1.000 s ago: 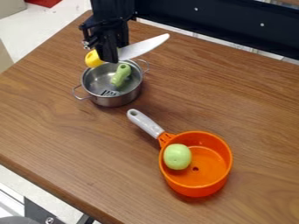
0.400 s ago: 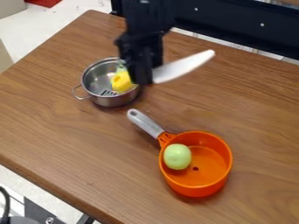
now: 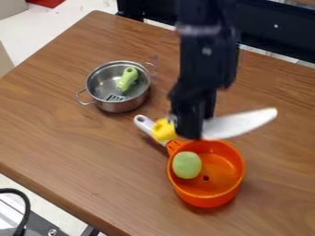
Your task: Put the knife in the orange pan
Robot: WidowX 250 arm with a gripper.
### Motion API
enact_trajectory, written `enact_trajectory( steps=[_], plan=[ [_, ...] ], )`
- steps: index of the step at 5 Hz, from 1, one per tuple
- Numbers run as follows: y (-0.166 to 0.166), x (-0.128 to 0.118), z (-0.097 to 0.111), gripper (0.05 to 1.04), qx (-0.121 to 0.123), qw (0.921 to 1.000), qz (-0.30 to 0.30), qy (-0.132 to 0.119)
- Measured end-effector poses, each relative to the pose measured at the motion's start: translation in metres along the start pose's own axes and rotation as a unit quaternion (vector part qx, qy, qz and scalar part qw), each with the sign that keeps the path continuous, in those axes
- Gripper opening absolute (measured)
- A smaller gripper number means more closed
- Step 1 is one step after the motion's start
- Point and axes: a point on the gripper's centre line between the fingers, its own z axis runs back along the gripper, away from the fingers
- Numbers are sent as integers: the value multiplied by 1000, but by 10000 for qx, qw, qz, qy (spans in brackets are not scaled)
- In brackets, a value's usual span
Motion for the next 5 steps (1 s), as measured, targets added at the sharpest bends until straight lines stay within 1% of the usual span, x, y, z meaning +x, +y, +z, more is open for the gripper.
enact_trajectory(
  steps=[1, 2, 3, 4, 5],
  plan=[
    [-3, 11, -13, 320, -25, 10000, 4, -63],
    [-11, 17, -25, 320, -90, 9998, 130, -74],
    [-13, 21, -28, 153, -257, 9992, 301, -54],
    [-9, 25, -29, 54, -246, 9985, 483, -108],
    [-4, 25, -30, 64, -88, 9985, 537, -92]
  ],
)
